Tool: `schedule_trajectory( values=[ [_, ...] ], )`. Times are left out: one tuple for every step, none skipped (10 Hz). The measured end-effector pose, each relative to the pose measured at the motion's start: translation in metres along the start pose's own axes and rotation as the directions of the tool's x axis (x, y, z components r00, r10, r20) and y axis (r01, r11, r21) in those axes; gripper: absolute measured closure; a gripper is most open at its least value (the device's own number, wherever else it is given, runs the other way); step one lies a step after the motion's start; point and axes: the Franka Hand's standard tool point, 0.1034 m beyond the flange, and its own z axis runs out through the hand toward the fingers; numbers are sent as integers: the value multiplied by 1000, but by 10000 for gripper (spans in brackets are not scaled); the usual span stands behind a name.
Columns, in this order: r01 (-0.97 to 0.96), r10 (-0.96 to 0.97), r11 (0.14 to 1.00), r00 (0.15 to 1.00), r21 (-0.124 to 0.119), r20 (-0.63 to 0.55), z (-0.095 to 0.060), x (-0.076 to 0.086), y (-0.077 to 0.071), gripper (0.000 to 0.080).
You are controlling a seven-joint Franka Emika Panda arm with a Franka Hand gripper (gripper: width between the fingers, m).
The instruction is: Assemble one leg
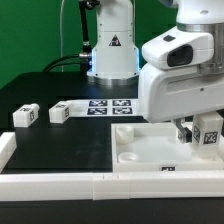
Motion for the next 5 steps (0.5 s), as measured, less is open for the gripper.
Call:
schedule_trajectory(
  values=[
    [0,0,1000,1000,0,0,0,0,0,315],
    [0,0,1000,1000,0,0,0,0,0,452],
    [0,0,1000,1000,0,0,0,0,0,452],
    [-1,1,1000,1000,-1,1,0,0,1,527],
    [-43,43,999,999,0,1,0,0,0,527]
  ],
)
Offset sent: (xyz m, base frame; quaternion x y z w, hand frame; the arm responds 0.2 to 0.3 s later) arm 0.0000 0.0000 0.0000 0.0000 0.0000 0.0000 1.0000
